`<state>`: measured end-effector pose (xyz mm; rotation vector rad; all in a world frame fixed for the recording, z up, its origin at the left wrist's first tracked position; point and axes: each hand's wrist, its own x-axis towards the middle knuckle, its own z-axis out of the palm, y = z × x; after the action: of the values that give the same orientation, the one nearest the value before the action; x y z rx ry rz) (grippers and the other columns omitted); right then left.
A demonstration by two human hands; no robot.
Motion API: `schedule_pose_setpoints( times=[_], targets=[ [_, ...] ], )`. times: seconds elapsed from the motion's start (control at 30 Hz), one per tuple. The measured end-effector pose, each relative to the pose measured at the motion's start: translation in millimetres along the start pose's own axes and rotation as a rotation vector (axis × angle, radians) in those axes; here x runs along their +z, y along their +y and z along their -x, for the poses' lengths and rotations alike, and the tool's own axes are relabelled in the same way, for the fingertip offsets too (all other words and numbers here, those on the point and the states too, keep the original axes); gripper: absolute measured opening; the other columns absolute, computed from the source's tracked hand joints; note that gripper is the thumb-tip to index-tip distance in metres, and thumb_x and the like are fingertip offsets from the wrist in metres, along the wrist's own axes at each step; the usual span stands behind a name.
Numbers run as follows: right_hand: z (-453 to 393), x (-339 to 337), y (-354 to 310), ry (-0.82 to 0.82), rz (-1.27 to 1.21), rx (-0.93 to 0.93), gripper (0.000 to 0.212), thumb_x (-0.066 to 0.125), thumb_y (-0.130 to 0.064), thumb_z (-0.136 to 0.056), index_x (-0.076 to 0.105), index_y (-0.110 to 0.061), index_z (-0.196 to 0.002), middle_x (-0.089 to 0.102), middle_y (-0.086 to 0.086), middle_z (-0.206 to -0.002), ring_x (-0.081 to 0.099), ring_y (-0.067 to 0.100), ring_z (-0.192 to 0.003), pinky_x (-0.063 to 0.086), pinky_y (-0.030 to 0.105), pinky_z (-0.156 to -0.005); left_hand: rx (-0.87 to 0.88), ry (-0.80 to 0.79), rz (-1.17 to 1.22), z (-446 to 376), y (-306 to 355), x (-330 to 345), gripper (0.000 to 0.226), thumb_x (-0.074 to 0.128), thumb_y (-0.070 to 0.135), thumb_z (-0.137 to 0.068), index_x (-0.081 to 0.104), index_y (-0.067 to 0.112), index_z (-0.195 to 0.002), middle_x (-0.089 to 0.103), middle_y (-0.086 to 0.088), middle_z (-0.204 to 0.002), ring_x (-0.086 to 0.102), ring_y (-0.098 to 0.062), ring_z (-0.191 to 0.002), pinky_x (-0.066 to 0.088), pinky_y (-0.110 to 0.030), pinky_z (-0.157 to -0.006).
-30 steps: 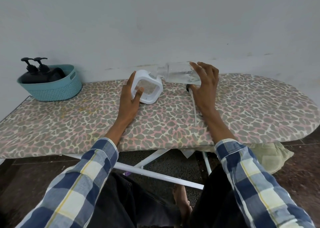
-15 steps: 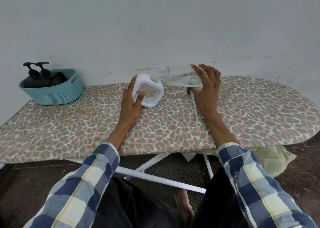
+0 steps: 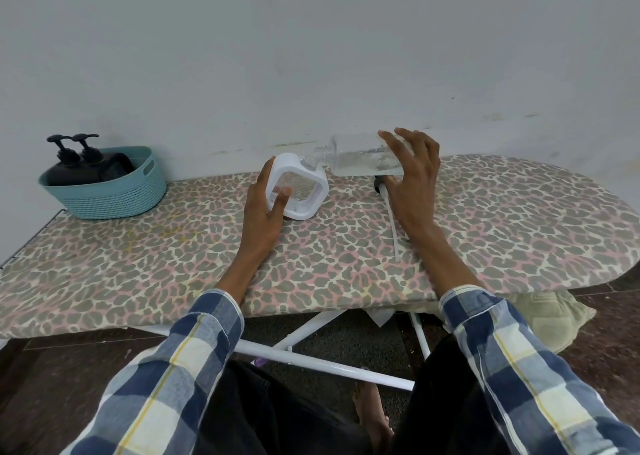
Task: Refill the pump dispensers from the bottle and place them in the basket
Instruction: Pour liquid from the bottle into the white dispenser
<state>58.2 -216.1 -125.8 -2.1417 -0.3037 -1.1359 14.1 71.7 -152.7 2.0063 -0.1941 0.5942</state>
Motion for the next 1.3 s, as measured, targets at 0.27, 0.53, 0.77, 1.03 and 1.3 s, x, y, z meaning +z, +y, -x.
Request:
schedule_pose_setpoints(
  times=[0.27, 0.53, 0.77, 1.03, 1.3],
  targets=[
    [-3.0, -7.8, -4.2, -0.024, 0.046, -0.026, 0.085, 0.077, 0.009, -0.074, 0.059, -0.029, -0.147, 0.054, -0.002, -0.150, 0.037, 0.026, -0.145, 0.037, 0.045, -0.116, 0.030, 0.000, 0.012, -3.3, -6.6, 0.2, 0.066, 0.055, 0.057, -0.107, 0.037, 0.032, -0.165, 0.054, 0.006, -0.155, 0.055, -0.020, -0.137, 0.048, -0.053, -0.114],
    [-1.6, -21.5, -7.1, -0.070, 0.093, -0.055, 0.079, 0.074, 0.006, -0.079, 0.058, -0.028, -0.149, 0.053, -0.001, -0.151, 0.037, 0.026, -0.144, 0.040, 0.047, -0.109, -0.023, 0.022, 0.063, 2.5, 2.8, 3.7, 0.063, 0.057, 0.053, -0.104, 0.041, 0.028, -0.160, 0.052, 0.002, -0.154, 0.053, -0.020, -0.139, 0.048, -0.054, -0.116],
    [-4.8, -27.3, -15.7, -0.094, 0.143, -0.068, 0.083, 0.075, 0.008, -0.077, 0.056, -0.029, -0.149, 0.052, -0.001, -0.151, 0.037, 0.027, -0.144, 0.040, 0.047, -0.107, -0.051, 0.027, 0.043, 2.6, 1.9, 3.8, 0.064, 0.055, 0.056, -0.102, 0.038, 0.029, -0.158, 0.052, -0.002, -0.151, 0.054, -0.024, -0.136, 0.049, -0.056, -0.113],
    [-9.9, -33.6, -14.0, -0.117, 0.217, -0.129, 0.088, 0.075, 0.011, -0.077, 0.052, -0.030, -0.152, 0.050, -0.001, -0.153, 0.036, 0.027, -0.145, 0.040, 0.045, -0.107, -0.059, 0.032, 0.038, 3.9, 6.2, 4.6, 0.058, 0.056, 0.049, -0.105, 0.037, 0.029, -0.156, 0.053, -0.004, -0.148, 0.056, -0.025, -0.130, 0.054, -0.057, -0.107],
    [-18.3, -37.9, -17.9, -0.126, 0.256, -0.174, 0.088, 0.076, 0.011, -0.078, 0.052, -0.030, -0.152, 0.050, 0.000, -0.153, 0.036, 0.029, -0.147, 0.039, 0.046, -0.111, -0.079, 0.040, 0.014, 4.5, 6.8, 5.2, 0.053, 0.055, 0.041, -0.109, 0.036, 0.025, -0.155, 0.052, -0.006, -0.148, 0.056, -0.026, -0.130, 0.051, -0.055, -0.110]
  ],
)
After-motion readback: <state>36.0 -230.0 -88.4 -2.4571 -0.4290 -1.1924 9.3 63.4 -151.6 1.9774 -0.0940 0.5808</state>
